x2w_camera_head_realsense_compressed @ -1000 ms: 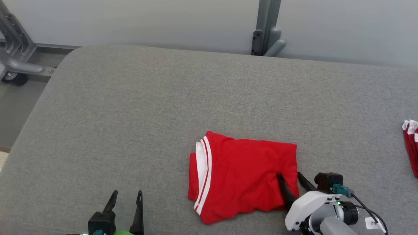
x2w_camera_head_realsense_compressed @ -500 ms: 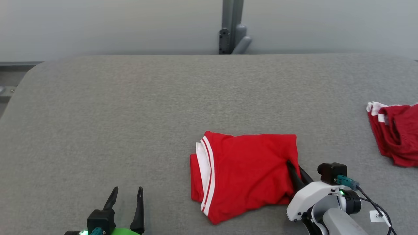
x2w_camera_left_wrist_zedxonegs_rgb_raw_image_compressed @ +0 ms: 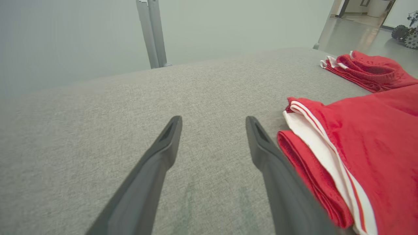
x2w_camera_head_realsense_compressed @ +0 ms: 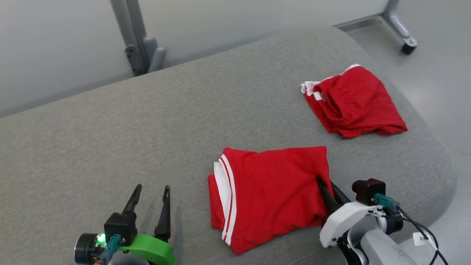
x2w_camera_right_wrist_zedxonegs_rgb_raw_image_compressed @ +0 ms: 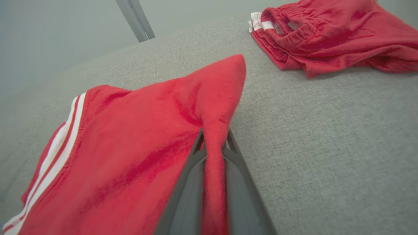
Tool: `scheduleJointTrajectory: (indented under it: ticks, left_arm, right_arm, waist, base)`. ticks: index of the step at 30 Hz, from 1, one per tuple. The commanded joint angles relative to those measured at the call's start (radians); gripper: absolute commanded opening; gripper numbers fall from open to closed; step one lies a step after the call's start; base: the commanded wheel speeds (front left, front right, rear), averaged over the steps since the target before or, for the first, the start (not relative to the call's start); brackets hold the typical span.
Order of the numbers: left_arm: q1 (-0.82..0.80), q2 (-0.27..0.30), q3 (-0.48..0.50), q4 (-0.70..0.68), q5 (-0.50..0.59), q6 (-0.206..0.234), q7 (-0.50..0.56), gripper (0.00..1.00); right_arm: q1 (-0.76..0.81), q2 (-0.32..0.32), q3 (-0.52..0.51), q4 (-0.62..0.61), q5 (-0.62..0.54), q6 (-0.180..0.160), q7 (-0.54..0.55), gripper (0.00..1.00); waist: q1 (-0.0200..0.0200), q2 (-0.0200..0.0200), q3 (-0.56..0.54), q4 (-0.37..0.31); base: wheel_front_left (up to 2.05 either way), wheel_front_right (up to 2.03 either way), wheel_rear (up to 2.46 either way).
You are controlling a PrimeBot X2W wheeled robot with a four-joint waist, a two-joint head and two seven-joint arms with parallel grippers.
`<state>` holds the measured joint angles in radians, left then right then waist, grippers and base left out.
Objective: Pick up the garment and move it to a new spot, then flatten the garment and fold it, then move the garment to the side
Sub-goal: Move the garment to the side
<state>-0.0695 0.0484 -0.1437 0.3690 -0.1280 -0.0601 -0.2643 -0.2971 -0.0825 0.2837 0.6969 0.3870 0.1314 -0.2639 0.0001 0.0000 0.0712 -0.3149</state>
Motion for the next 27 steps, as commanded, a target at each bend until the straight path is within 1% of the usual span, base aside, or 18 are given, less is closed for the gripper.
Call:
scheduleJointTrajectory:
  ticks: [1, 3, 6, 10, 13, 16, 20, 23, 24, 27]
  left_arm:
    - [-0.012, 0.004, -0.002, 0.0, 0.001, 0.003, 0.001, 1.0]
    - [-0.023, 0.005, -0.005, 0.003, 0.007, 0.004, 0.001, 1.0]
    - [-0.038, 0.005, -0.007, 0.009, 0.02, -0.004, 0.001, 1.0]
    - [-0.059, 0.005, -0.005, 0.015, 0.038, -0.01, 0.001, 1.0]
    - [-0.075, 0.005, -0.002, 0.024, 0.052, -0.018, 0.001, 1.0]
    - [-0.091, 0.007, 0.001, 0.03, 0.066, -0.023, 0.001, 1.0]
    - [-0.105, 0.015, 0.006, 0.026, 0.082, -0.028, 0.001, 1.0]
    - [-0.106, 0.018, 0.014, 0.024, 0.09, -0.027, 0.001, 1.0]
    - [-0.106, 0.018, 0.014, 0.024, 0.09, -0.027, 0.001, 1.0]
    - [-0.109, 0.019, 0.017, 0.024, 0.095, -0.028, 0.001, 1.0]
  right_arm:
    - [-0.018, -0.003, 0.007, -0.007, 0.011, -0.002, 0.0, 0.0]
    - [-0.032, -0.001, 0.017, -0.014, 0.014, -0.001, 0.0, 0.0]
    - [-0.064, 0.0, 0.027, -0.029, 0.017, -0.001, 0.0, 0.0]
    - [-0.141, -0.009, 0.041, -0.044, 0.005, -0.001, 0.0, 0.0]
    - [-0.226, -0.021, 0.025, -0.024, -0.009, -0.001, 0.0, 0.0]
    - [-0.318, -0.047, -0.025, 0.017, -0.026, -0.001, -0.001, 0.0]
    - [-0.422, -0.114, -0.127, 0.091, -0.075, -0.001, -0.001, 0.0]
    - [-0.468, -0.183, -0.207, 0.155, -0.129, -0.002, -0.001, 0.0]
    - [-0.468, -0.183, -0.207, 0.155, -0.129, -0.002, -0.001, 0.0]
    - [-0.499, -0.243, -0.297, 0.228, -0.192, -0.002, -0.001, 0.0]
  waist:
    - [-0.0001, 0.0, 0.041, -0.158]
    - [-0.0001, 0.0, 0.058, -0.161]
    - [-0.0001, 0.0, 0.088, -0.148]
    - [-0.0001, 0.0, 0.128, -0.106]
    - [-0.0001, 0.0, 0.16, -0.062]
    - [-0.0001, 0.0, 0.189, -0.012]
    - [-0.0001, 0.0, 0.213, 0.044]
    - [-0.0001, 0.0, 0.223, 0.072]
    - [-0.0001, 0.0, 0.223, 0.072]
    - [-0.0001, 0.0, 0.231, 0.091]
  base:
    - [0.0, 0.0, 0.0]
    - [0.0, 0.0, 0.0]
    - [0.0, 0.0, 0.0]
    - [0.0, 0.0, 0.0]
    - [0.0, 0.0, 0.0]
    - [0.0, 0.0, 0.0]
    - [0.0, 0.0, 0.0]
    - [0.0, 0.0, 0.0]
    - [0.0, 0.0, 0.0]
    - [0.0, 0.0, 0.0]
